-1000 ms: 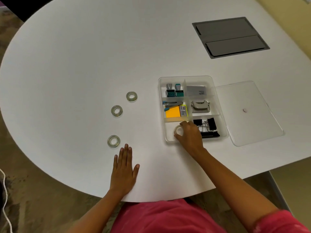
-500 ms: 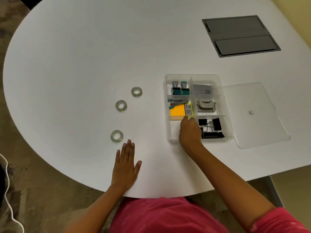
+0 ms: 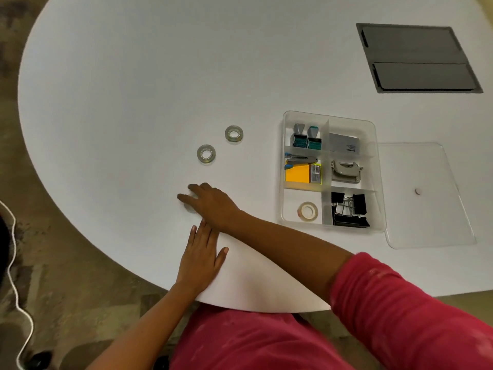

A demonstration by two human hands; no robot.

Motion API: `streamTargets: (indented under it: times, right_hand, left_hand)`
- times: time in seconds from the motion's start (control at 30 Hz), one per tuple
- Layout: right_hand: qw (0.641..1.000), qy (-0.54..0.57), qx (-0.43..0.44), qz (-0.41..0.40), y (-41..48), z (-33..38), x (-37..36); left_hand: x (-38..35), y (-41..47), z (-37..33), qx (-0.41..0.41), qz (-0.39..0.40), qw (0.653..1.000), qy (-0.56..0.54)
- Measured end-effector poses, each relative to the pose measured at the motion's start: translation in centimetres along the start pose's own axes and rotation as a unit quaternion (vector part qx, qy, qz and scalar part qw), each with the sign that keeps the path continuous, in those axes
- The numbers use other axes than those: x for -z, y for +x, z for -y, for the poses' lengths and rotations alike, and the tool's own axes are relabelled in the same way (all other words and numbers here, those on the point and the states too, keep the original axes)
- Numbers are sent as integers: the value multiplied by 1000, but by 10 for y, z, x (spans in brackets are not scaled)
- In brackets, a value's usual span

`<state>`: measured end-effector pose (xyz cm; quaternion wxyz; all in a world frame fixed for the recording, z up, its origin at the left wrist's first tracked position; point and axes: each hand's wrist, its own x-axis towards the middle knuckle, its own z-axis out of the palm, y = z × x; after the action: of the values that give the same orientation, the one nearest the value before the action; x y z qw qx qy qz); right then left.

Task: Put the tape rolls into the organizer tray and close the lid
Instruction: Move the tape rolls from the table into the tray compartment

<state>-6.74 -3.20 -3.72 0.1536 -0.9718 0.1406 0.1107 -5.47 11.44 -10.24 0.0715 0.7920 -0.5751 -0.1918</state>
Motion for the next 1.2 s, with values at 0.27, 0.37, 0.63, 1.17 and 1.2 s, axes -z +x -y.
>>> streamTargets:
  times: [0.27, 0.37, 0.63, 1.17, 1.2]
  right_hand:
    - [998, -40, 32, -26, 10, 1, -17]
    - [999, -8, 5, -50, 4, 1, -11]
    - [936, 179, -187, -237, -71, -21, 31]
    - [830, 217, -510, -64, -125, -84, 14]
    - [828, 219, -513, -59, -124, -85, 14]
  left_hand:
    - [-1, 0, 3, -7, -9, 1000, -1]
    - [-1, 1, 4, -10, 5, 1000, 15]
    - [2, 4, 3, -22, 5, 1000, 13]
    - [4, 5, 7, -23, 46, 998, 23]
    - [4, 4, 7, -22, 47, 998, 27]
